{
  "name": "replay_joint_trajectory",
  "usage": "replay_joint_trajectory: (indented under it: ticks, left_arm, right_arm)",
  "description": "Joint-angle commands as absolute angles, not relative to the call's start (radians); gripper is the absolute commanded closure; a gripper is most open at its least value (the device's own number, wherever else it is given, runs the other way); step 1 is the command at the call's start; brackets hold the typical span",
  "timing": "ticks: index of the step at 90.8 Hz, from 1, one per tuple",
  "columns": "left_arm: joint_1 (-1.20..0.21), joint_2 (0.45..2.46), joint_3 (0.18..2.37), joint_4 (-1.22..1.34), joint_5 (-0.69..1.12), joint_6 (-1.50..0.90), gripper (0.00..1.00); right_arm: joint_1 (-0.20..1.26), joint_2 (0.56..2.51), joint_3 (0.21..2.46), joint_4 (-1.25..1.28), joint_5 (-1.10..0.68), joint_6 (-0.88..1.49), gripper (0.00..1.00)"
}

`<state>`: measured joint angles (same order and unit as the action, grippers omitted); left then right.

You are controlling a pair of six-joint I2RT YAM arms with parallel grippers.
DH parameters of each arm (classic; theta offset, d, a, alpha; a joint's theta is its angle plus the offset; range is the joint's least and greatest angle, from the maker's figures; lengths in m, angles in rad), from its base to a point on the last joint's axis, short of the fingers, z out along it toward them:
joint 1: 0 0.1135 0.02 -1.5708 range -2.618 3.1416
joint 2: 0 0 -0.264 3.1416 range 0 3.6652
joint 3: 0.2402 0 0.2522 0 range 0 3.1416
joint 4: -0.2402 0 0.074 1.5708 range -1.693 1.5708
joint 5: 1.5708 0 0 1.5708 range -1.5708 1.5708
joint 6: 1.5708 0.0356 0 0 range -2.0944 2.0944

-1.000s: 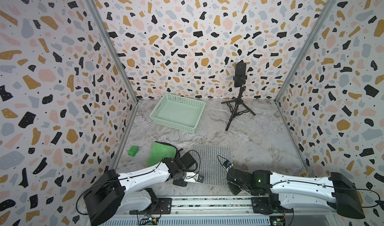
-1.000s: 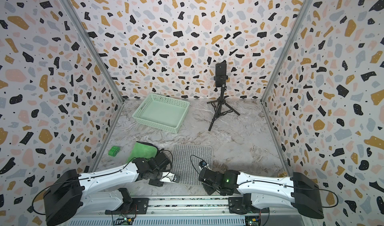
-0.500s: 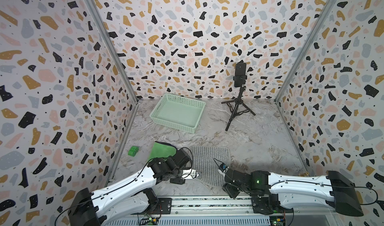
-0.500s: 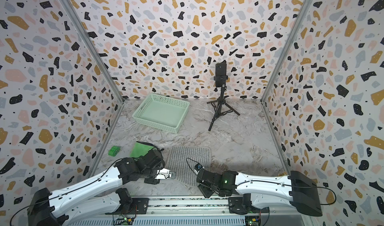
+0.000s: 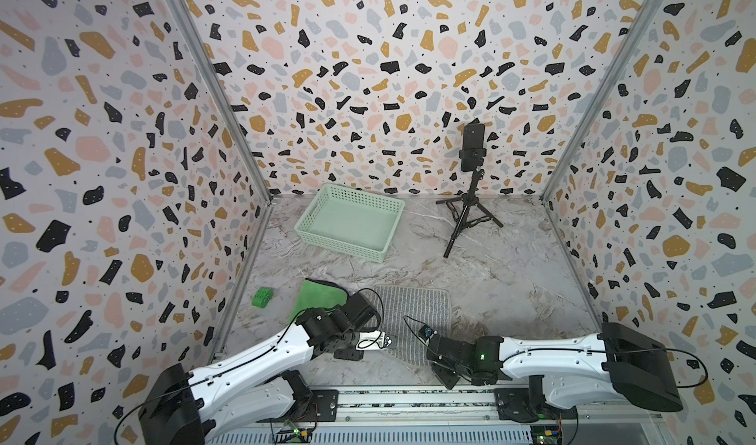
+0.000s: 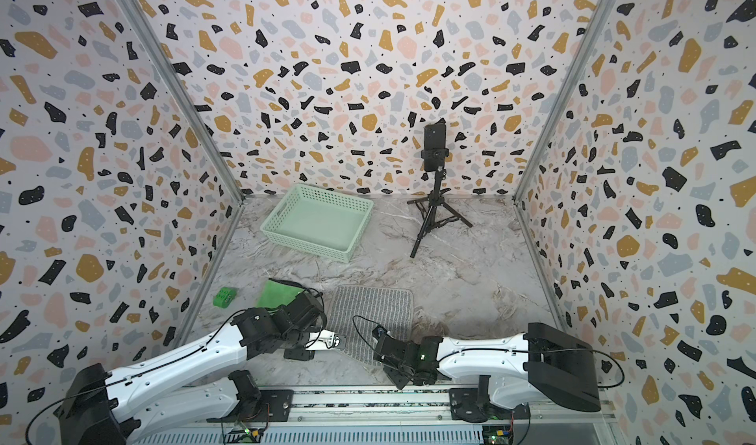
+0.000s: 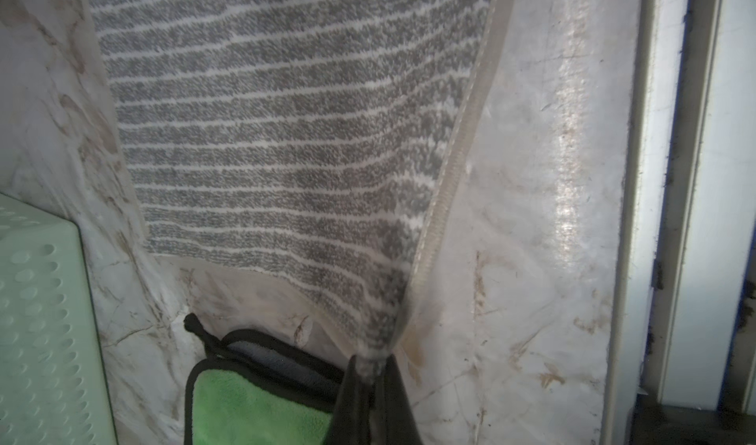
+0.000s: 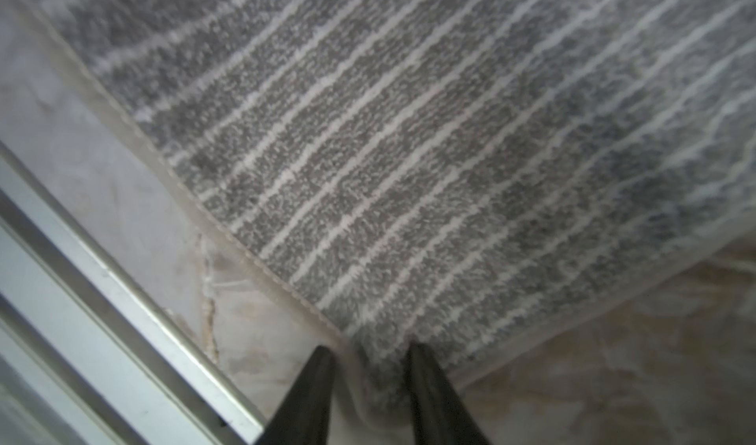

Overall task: Fold the square dishcloth
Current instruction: Fold the cleaning item at the center of the board.

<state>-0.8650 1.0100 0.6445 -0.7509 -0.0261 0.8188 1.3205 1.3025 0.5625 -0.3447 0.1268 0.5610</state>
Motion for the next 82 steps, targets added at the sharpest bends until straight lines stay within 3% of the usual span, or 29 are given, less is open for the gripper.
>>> replay_joint_trajectory:
  ticks: [1, 4, 37, 60, 82]
  left_arm:
    - [-0.858, 0.989, 0.683, -0.78, -0.032, 0.825, 1.0]
    - [-0.856, 0.983, 0.685, -0.785, -0.037, 0.827, 1.0]
    - [-0.841, 0.869, 0.748, -0.968, -0.022, 0.825, 1.0]
    - [-0.685, 0.891, 0.813, -0.994, 0.073, 0.883, 1.0]
    - [-0.521, 1.087, 0.847, -0.829, 0.112, 0.915, 1.0]
  right_arm:
    - [1.322, 1.265, 0.583, -0.436, 0.171, 0.581, 0.93]
    - [1.321, 1.238, 0.588, -0.452, 0.173, 0.581, 1.0]
    - [1.322, 1.049, 0.645, -0.57, -0.024, 0.574, 1.0]
    - [1.248, 1.148, 0.803, -0.636, -0.247, 0.504, 1.0]
    - [1.077, 1.296, 0.859, -0.647, -0.418, 0.442, 1.0]
